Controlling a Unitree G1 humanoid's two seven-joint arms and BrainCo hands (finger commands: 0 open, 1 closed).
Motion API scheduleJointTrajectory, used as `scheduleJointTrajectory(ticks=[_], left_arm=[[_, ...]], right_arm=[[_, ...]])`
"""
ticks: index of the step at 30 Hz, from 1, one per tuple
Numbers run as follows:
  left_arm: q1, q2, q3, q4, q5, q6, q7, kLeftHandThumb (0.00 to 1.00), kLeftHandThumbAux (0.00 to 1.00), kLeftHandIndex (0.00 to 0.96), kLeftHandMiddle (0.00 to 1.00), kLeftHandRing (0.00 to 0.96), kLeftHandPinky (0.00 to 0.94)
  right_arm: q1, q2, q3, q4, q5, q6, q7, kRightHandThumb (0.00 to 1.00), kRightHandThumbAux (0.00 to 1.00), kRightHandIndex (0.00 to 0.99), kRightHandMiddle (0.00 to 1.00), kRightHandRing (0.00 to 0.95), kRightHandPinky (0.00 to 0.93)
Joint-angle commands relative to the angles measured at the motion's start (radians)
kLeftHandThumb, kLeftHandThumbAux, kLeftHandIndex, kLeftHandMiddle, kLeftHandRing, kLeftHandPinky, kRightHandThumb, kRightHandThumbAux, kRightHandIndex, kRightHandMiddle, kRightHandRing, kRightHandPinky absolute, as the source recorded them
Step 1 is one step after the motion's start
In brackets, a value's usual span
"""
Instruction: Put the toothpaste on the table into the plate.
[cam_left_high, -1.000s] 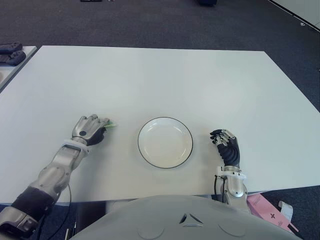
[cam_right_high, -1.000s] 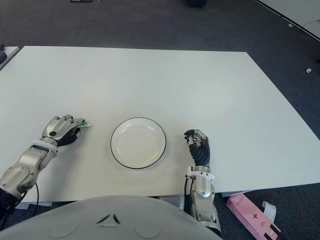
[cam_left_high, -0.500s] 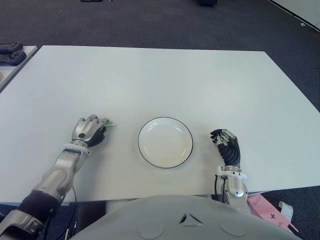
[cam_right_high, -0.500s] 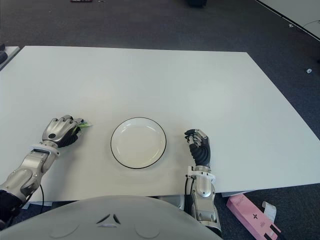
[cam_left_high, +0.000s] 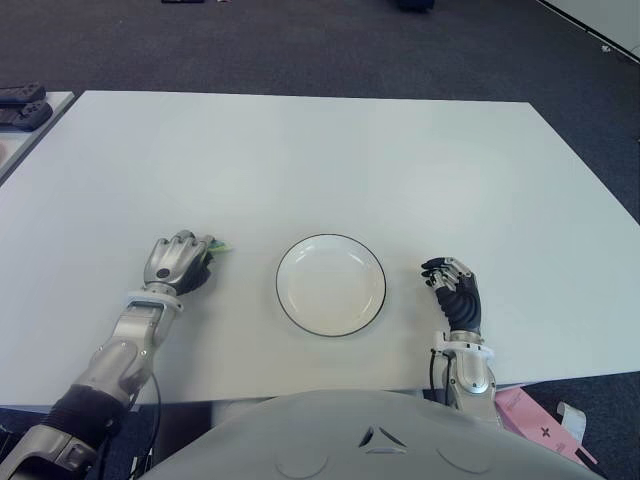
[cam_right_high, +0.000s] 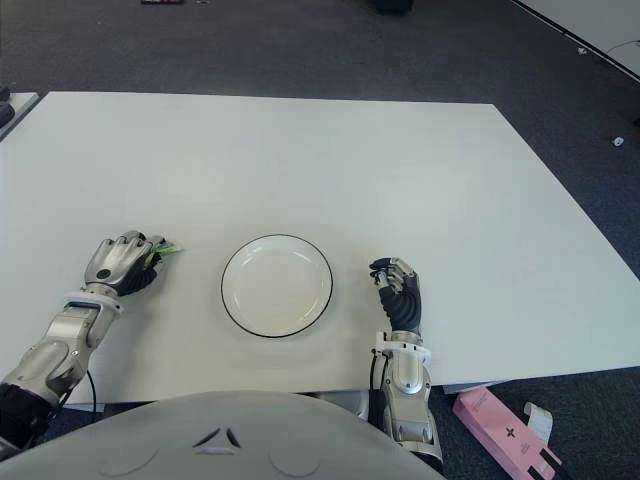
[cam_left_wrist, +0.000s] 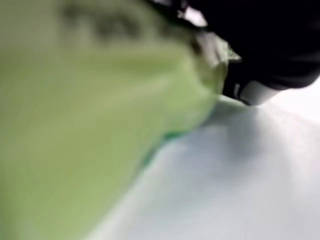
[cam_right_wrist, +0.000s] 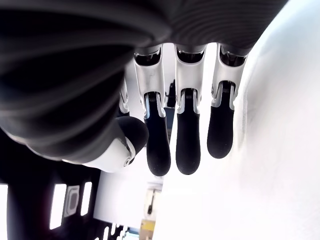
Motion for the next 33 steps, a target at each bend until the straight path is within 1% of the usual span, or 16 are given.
scheduleJointTrajectory(ticks=[1,5,9,12,15,18,23,26,29,33], left_arm=[[0.056,-0.043,-0.003,0.062,-0.042,0.032,-0.024,0.702,0.718,0.439,0.841,0.827,0.811],[0.044,-0.066,0.018,0.026,-0.045,0.055,-0.020,0.702,0.719,0.438,0.836,0.819,0.806],[0.021,-0.097,0.050,-0.009,-0.050,0.079,0.012,0.702,0.719,0.439,0.825,0.807,0.799],[0.012,-0.103,0.054,-0.001,-0.046,0.073,0.040,0.702,0.719,0.439,0.825,0.809,0.808],[-0.012,-0.109,0.068,0.006,-0.043,0.050,0.099,0.703,0.720,0.439,0.828,0.812,0.809],[-0.037,-0.124,0.088,-0.027,-0.053,0.037,0.138,0.703,0.720,0.439,0.829,0.813,0.808],[-0.059,-0.145,0.097,-0.077,-0.052,0.043,0.160,0.704,0.720,0.440,0.836,0.818,0.814],[-0.070,-0.176,0.101,-0.129,-0.045,0.062,0.162,0.705,0.720,0.440,0.840,0.824,0.823],[-0.080,-0.201,0.102,-0.178,-0.038,0.070,0.162,0.706,0.719,0.440,0.859,0.849,0.857],[-0.093,-0.213,0.107,-0.189,-0.049,0.043,0.183,0.706,0.718,0.440,0.887,0.875,0.883]], right_arm=[[-0.013,0.002,-0.002,0.014,-0.011,-0.004,-0.009,0.711,0.729,0.429,0.481,0.471,0.474],[-0.018,0.000,-0.001,0.019,-0.014,-0.006,-0.013,0.711,0.729,0.429,0.481,0.471,0.475],[-0.027,-0.002,0.001,0.031,-0.015,-0.014,-0.016,0.711,0.729,0.430,0.482,0.472,0.476],[-0.032,-0.002,0.001,0.039,-0.014,-0.018,-0.018,0.711,0.729,0.430,0.482,0.473,0.480],[-0.038,0.001,0.001,0.047,-0.012,-0.026,-0.021,0.710,0.729,0.430,0.481,0.473,0.481],[-0.046,0.001,0.002,0.057,-0.012,-0.034,-0.022,0.711,0.729,0.429,0.481,0.473,0.478],[-0.060,0.002,0.003,0.073,-0.012,-0.037,-0.025,0.712,0.729,0.430,0.479,0.466,0.469],[-0.065,0.004,0.004,0.080,-0.009,-0.036,-0.024,0.713,0.730,0.430,0.479,0.467,0.472],[-0.072,0.006,0.004,0.087,-0.006,-0.038,-0.025,0.713,0.730,0.430,0.481,0.470,0.478],[-0.080,0.007,0.003,0.101,-0.003,-0.048,-0.025,0.713,0.729,0.430,0.481,0.473,0.481]])
